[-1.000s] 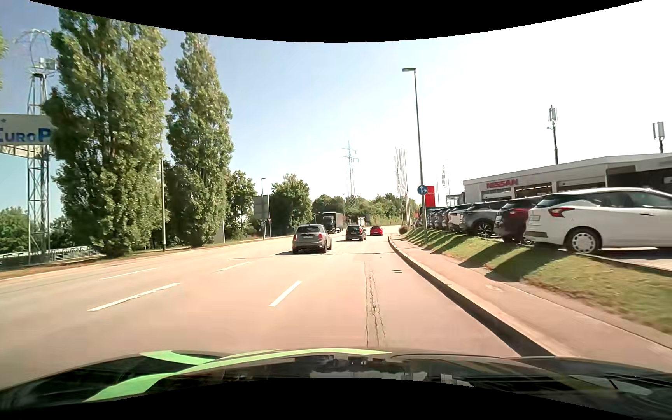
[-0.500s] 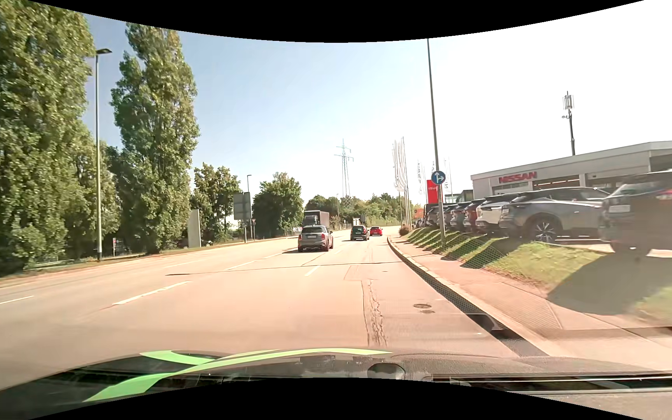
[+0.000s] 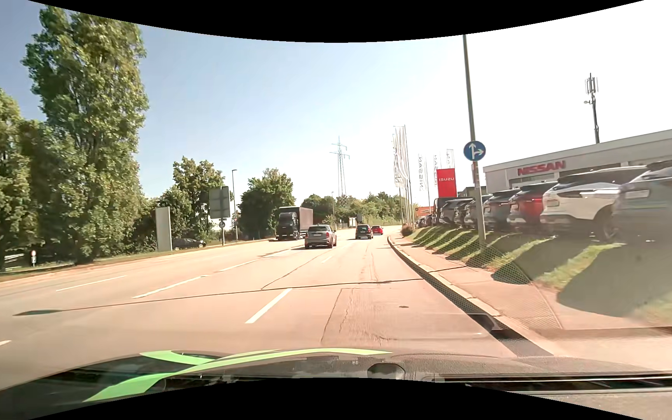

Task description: Follow the waypoints while adhering to traffic rules and regulations

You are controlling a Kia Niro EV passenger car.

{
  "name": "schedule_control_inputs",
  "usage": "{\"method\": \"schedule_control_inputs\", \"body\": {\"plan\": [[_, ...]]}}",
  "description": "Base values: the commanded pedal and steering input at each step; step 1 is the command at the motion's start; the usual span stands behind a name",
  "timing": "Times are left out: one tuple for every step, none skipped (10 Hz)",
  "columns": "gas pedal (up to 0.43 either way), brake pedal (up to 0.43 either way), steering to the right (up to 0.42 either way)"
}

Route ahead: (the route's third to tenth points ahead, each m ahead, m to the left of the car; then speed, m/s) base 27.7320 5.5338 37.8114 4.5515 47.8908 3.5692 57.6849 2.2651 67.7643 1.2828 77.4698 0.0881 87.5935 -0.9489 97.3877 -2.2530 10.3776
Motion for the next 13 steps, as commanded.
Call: {"method": "schedule_control_inputs", "body": {"plan": [[0.110,0.000,0.005],[0.118,0.000,0.006],[0.118,0.000,0.006],[0.118,0.000,0.006],[0.130,0.000,0.006],[0.138,0.000,0.006],[0.138,0.000,0.006],[0.138,0.000,0.006],[0.138,0.000,0.004],[0.138,0.000,0.003],[0.138,0.000,0.004],[0.138,0.000,0.004],[0.138,0.000,0.003]]}}
